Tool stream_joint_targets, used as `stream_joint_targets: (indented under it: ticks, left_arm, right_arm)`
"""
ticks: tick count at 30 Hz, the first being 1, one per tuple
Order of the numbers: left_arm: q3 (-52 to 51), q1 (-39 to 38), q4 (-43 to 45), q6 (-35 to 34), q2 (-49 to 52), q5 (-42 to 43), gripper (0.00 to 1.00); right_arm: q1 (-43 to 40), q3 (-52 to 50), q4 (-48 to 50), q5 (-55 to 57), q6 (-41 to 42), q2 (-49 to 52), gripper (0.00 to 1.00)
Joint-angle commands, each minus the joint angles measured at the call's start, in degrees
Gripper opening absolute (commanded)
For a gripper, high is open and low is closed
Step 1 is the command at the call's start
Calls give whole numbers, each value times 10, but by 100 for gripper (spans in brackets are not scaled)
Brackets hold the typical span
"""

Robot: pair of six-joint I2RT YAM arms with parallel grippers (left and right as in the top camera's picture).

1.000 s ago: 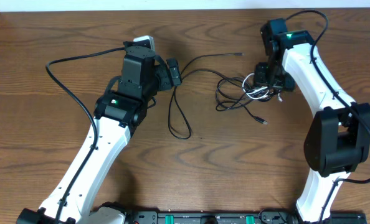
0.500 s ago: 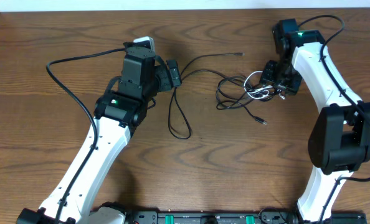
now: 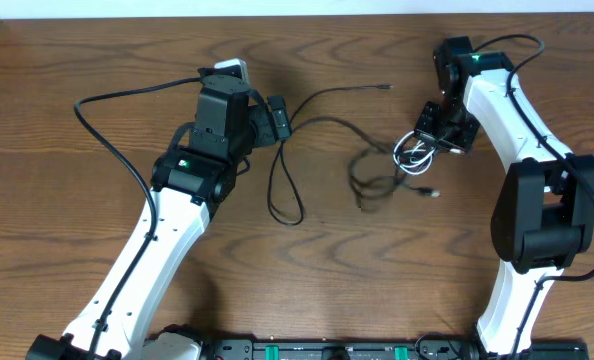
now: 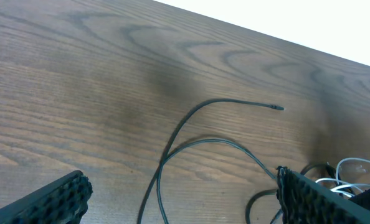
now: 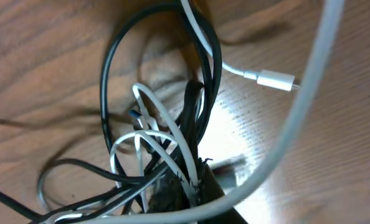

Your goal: Untangle cables

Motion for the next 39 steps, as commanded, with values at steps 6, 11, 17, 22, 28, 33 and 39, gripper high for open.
stream_joint_targets:
  ticks: [6, 11, 17, 22, 28, 33, 39]
  left_arm:
    - [10, 3, -1, 10, -3, 3, 97]
    - [10, 2, 5, 10, -3, 110, 97]
    - [10, -17, 56, 40, -3, 313, 97]
    - [10, -41, 78, 33, 12, 352, 97]
    - [10, -55, 166, 22, 74, 440, 97]
    - [10, -62, 217, -10, 117, 450, 97]
    - [10, -73, 234, -10, 135, 409, 96]
  right_arm:
    - [9, 116, -48, -58, -153, -66, 1]
    - [23, 168, -87, -94, -196, -110, 1]
    - [27, 168, -97, -107, -190, -126, 1]
    - [28, 168, -91, -141, -199, -125, 1]
    - [28, 168, -99, -175, -226, -126, 1]
    - [28, 168, -120, -199, -257, -126, 1]
    - [28, 168, -140, -248, -286, -131, 1]
